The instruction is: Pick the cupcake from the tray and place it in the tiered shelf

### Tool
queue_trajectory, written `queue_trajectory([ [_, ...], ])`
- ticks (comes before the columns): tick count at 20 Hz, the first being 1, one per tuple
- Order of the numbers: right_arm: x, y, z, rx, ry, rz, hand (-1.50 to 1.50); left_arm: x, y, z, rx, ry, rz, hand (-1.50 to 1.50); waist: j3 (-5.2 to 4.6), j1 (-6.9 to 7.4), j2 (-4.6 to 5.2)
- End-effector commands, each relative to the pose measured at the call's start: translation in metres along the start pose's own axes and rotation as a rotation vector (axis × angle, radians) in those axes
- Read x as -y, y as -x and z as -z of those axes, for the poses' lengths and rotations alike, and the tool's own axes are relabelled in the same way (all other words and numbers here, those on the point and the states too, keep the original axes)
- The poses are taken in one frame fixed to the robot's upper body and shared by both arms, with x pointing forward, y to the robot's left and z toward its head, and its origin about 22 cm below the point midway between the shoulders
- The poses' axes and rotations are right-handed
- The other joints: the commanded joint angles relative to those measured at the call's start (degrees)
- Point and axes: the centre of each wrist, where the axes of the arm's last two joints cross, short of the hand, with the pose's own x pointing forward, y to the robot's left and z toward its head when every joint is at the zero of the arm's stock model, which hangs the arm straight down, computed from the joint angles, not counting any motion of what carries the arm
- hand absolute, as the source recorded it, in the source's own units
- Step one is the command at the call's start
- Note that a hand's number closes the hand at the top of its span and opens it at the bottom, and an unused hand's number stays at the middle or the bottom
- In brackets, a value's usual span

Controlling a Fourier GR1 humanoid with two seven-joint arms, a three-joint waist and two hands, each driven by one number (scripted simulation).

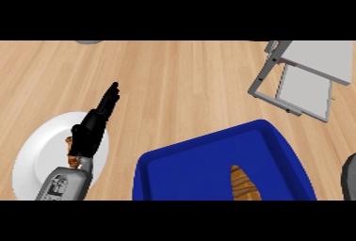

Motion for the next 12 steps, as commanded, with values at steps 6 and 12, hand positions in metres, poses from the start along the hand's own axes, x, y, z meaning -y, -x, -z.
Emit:
queue_trajectory([
  [6, -0.009, 0.024, 0.007, -0.02, 0.007, 0.09, 1.5, 0.0, -0.005, 0.013, 0.013, -0.002, -0.008, 0.0, 0.01, -0.44, 0.07],
  [12, -0.004, 0.023, 0.01, -0.145, 0.067, -0.231, 1.5, 0.008, -0.002, 0.008, 0.011, -0.004, -0.021, 0.0, 0.0, 0.88, 0.58],
])
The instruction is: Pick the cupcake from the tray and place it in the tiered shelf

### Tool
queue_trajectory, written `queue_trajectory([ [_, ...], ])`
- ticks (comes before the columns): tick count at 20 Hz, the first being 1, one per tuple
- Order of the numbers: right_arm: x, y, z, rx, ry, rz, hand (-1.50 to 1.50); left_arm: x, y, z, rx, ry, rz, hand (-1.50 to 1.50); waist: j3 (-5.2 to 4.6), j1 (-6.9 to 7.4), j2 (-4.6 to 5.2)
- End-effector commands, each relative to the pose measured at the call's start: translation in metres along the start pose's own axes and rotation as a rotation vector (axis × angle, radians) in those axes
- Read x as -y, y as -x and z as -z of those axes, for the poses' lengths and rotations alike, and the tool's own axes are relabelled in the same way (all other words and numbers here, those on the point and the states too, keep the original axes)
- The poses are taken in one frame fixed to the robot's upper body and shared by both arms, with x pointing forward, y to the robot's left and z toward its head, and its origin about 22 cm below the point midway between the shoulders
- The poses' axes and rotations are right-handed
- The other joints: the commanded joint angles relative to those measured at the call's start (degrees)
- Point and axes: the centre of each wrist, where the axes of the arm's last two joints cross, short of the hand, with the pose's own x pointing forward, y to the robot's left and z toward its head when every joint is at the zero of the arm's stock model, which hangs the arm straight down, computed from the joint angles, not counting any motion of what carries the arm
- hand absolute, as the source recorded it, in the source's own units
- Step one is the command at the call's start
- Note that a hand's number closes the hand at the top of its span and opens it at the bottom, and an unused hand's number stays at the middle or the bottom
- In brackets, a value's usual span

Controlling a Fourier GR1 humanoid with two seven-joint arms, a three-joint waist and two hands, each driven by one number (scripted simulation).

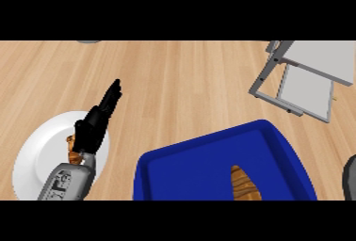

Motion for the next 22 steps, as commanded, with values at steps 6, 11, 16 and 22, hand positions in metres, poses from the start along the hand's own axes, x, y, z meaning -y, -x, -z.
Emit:
queue_trajectory([
  [6, 0.001, 0.023, -0.019, -0.134, 0.069, -0.164, -1.5, 0.019, 0.006, -0.002, 0.005, 0.002, 0.019, 0.0, 0.07, 0.63, 0.36],
  [11, 0.023, 0.009, -0.008, -0.164, 0.092, 0.012, -1.5, 0.003, 0.002, 0.001, 0.01, 0.024, 0.002, 0.0, 0.06, 0.57, 0.29],
  [16, 0.037, -0.007, 0.005, -0.169, 0.043, 0.114, -1.5, 0.016, 0.006, -0.014, 0.0, 0.014, -0.003, 0.0, 0.05, 0.54, 0.02],
  [22, 0.048, -0.011, 0.004, -0.157, 0.038, 0.202, -1.5, 0.008, -0.003, 0.002, 0.009, 0.019, 0.004, 0.0, 0.08, 0.6, 0.36],
])
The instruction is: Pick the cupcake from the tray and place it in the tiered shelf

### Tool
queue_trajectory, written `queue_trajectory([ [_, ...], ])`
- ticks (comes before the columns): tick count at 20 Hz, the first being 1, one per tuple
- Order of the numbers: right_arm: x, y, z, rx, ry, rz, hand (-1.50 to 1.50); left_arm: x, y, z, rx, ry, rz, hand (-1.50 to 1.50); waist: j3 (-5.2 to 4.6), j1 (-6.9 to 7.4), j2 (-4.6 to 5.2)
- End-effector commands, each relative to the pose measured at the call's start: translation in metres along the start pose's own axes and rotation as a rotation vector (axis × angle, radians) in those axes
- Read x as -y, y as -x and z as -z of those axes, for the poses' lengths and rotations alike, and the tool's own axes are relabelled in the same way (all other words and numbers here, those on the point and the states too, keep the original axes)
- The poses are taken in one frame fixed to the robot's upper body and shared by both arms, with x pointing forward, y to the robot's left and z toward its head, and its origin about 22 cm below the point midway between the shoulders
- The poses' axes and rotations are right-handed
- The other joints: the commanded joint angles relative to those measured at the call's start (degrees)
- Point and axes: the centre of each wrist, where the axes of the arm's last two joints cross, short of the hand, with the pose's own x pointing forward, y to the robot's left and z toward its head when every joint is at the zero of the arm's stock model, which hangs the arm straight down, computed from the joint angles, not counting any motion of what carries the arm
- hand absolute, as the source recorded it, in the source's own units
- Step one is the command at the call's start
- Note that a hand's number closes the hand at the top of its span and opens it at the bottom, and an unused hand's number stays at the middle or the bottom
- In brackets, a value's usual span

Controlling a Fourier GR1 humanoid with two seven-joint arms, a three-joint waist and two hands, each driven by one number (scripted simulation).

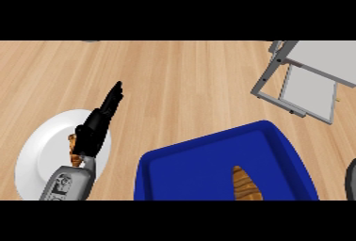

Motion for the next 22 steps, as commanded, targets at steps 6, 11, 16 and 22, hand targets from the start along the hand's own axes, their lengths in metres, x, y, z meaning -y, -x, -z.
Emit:
queue_trajectory([
  [6, 0.038, -0.024, -0.008, -0.044, 0.148, 0.307, -1.5, 0.005, 0.0, 0.003, 0.006, 0.003, -0.013, 0.0, 0.05, 0.72, 0.35],
  [11, 0.084, -0.057, -0.03, -0.116, 0.274, 0.282, -1.5, -0.002, -0.002, 0.01, 0.021, 0.0, 0.006, 0.0, 0.08, 1.22, 1.01],
  [16, 0.111, -0.058, -0.065, -0.291, 0.234, 0.19, -1.5, 0.009, -0.003, 0.006, 0.026, 0.018, -0.001, 0.0, 0.32, 1.74, 1.65],
  [22, 0.127, -0.058, -0.089, -0.337, 0.186, 0.127, -1.5, 0.01, -0.013, 0.012, 0.054, 0.028, 0.0, 0.0, 0.73, 2.01, 2.36],
])
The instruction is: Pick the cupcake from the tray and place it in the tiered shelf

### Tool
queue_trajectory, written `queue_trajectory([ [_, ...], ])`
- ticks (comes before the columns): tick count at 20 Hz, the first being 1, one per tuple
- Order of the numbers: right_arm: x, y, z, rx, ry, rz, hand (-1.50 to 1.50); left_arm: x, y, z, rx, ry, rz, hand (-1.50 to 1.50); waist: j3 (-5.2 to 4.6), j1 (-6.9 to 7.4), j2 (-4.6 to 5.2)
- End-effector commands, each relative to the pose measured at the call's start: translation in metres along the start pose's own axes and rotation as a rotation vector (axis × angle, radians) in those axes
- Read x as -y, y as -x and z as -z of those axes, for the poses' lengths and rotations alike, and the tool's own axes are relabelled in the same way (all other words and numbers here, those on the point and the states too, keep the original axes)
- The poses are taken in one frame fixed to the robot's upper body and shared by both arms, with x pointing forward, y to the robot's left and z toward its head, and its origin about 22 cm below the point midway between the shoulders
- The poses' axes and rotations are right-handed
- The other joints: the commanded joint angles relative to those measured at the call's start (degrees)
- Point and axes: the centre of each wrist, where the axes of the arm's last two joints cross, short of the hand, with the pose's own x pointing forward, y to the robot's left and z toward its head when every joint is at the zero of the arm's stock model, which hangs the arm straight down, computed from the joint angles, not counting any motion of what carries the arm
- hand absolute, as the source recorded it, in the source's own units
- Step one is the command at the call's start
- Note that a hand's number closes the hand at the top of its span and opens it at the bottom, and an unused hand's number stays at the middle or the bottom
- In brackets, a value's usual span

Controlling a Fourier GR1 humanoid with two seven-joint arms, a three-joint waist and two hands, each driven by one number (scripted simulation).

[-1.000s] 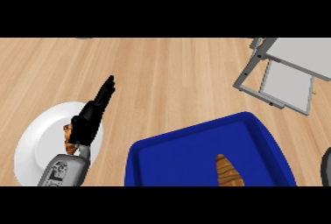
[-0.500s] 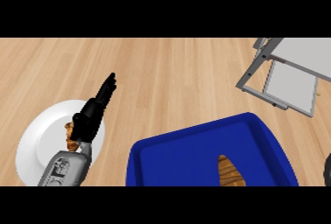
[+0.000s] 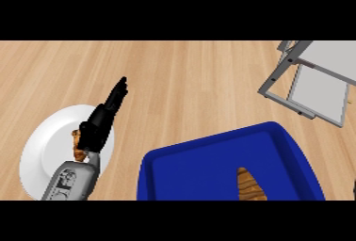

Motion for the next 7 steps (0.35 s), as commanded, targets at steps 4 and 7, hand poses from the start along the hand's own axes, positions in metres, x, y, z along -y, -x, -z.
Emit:
queue_trajectory([
  [4, 0.029, -0.004, -0.028, -0.041, -0.051, -0.102, -1.5, 0.003, -0.003, 0.002, 0.019, -0.005, -0.007, 0.0, 0.36, -0.26, 0.45],
  [7, 0.035, -0.002, -0.035, -0.034, -0.072, -0.091, -1.5, 0.001, -0.001, 0.001, 0.009, -0.009, -0.018, 0.0, 0.49, -0.23, 0.69],
])
